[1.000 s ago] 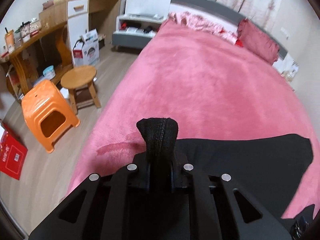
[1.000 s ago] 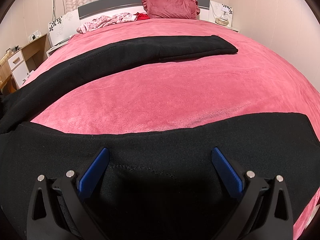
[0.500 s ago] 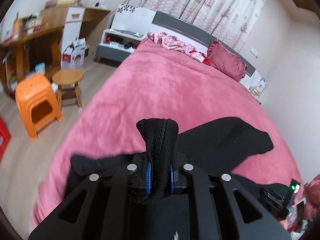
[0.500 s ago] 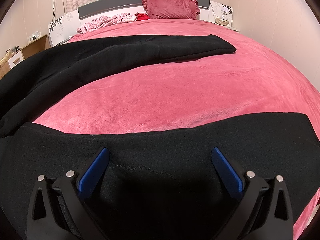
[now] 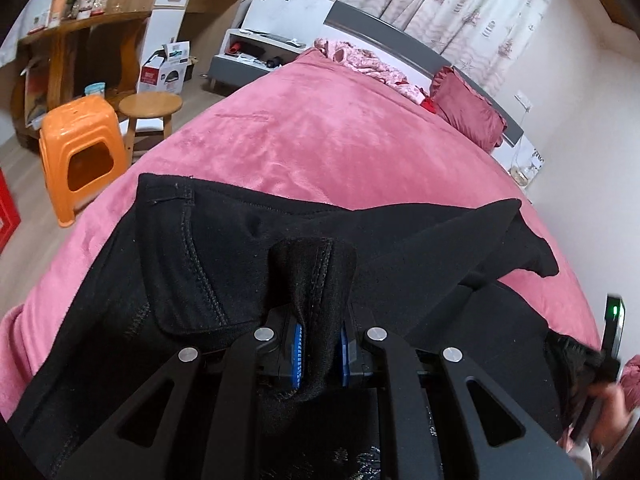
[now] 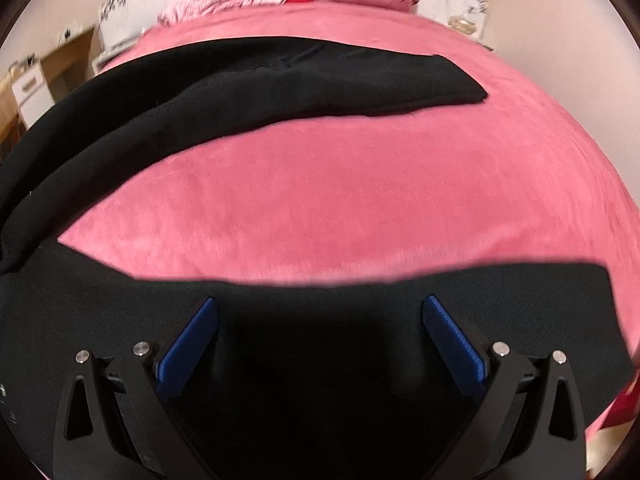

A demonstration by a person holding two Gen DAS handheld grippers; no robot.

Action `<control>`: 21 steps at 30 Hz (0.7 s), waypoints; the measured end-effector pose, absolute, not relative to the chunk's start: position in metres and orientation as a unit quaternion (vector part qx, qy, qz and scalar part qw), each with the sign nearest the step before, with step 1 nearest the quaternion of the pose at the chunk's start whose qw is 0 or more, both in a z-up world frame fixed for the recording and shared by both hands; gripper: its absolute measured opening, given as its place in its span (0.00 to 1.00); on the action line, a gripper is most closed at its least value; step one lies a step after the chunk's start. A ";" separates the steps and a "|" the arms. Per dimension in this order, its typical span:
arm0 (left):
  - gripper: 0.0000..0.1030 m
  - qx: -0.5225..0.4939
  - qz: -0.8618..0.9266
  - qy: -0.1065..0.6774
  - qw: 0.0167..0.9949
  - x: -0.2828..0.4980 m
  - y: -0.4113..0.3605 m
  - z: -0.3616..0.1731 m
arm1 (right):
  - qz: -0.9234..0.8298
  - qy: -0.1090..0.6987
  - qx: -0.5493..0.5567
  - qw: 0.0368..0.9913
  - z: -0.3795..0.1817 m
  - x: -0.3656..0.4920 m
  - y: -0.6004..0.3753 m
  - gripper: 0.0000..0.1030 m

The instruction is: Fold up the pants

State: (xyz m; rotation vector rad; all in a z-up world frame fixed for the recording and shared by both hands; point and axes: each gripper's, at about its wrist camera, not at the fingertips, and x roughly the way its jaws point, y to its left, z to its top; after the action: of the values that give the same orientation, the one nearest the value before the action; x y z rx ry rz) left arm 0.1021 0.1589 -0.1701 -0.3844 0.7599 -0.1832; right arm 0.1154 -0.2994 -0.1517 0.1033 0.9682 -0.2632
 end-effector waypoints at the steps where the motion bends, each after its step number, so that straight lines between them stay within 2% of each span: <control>1: 0.12 -0.188 -0.090 0.367 0.906 0.102 0.160 -0.171 | -0.117 0.456 0.047 0.881 -0.138 0.127 -0.299 0.98; 5: 0.12 -0.201 -0.098 0.363 0.905 0.102 0.163 -0.174 | -0.097 0.461 0.061 0.880 -0.098 0.177 -0.294 0.98; 9: 0.13 -0.206 -0.102 0.360 0.904 0.102 0.165 -0.176 | -0.089 0.477 0.124 0.866 -0.070 0.237 -0.291 0.98; 15: 0.13 -0.215 -0.108 0.359 0.902 0.103 0.167 -0.178 | -0.100 0.502 0.247 0.822 -0.064 0.302 -0.290 0.98; 21: 0.13 -0.224 -0.114 0.359 0.899 0.104 0.170 -0.179 | -0.131 0.507 0.244 0.816 -0.070 0.336 -0.284 0.98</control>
State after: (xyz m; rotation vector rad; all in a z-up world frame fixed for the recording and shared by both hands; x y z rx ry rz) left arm 0.1037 0.1700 -0.1791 -0.4629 0.7436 -0.2358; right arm 0.3363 -0.2839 -0.0704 0.5212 1.0816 -0.2800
